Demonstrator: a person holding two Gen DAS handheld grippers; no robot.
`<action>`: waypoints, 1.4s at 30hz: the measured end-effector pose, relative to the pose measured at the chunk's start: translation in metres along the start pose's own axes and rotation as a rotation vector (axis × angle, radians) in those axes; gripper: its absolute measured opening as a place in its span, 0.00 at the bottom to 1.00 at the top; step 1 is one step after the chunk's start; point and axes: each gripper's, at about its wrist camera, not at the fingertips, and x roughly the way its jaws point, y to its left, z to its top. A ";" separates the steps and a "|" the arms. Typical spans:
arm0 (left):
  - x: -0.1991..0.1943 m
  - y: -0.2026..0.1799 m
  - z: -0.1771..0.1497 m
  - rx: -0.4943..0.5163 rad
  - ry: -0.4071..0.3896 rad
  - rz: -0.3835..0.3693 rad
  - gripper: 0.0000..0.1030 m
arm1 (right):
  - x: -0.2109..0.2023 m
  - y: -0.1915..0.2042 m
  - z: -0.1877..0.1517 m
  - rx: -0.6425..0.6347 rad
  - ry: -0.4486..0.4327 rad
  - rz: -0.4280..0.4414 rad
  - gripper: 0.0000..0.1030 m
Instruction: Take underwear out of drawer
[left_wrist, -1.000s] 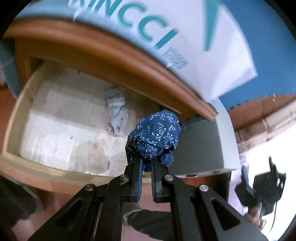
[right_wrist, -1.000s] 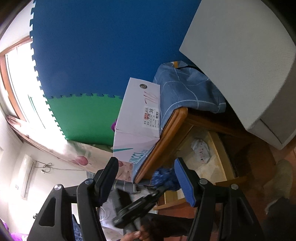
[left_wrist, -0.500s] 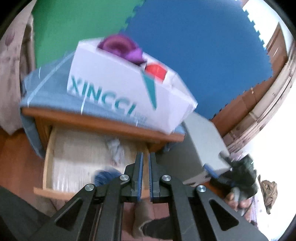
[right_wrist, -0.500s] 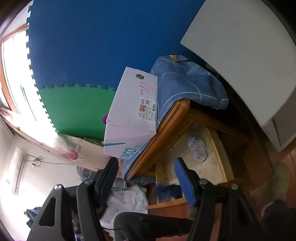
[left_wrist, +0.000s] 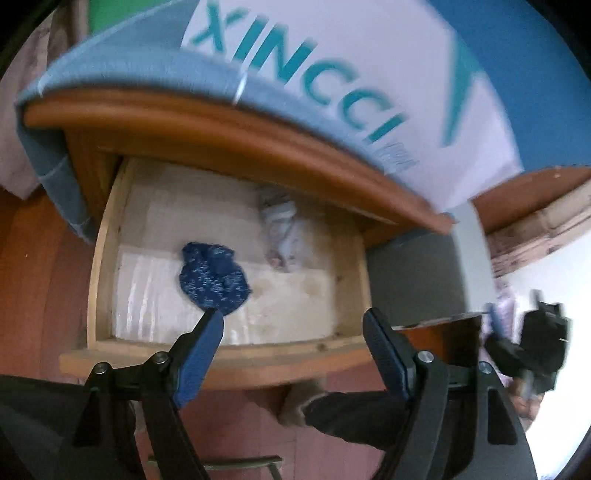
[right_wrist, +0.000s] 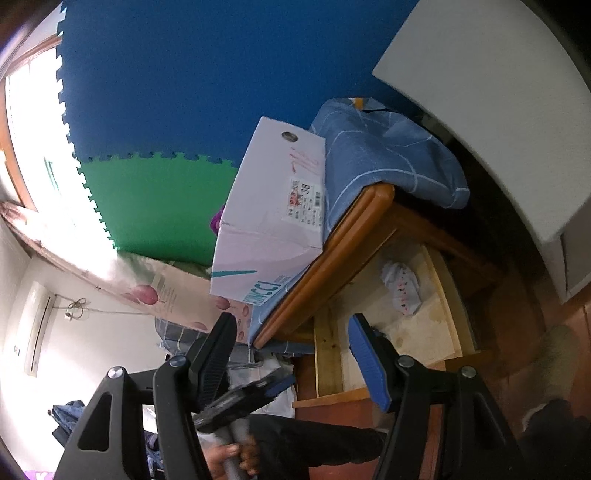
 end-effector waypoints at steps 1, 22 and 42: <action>0.011 0.002 0.002 -0.012 0.009 0.023 0.73 | 0.001 0.001 0.000 -0.005 0.005 0.000 0.63; 0.178 0.086 0.024 -0.514 0.380 0.257 0.73 | -0.019 -0.017 0.003 0.098 0.015 0.127 0.66; -0.015 0.007 -0.015 -0.050 0.000 0.051 0.17 | -0.008 -0.012 0.003 0.077 0.006 0.074 0.67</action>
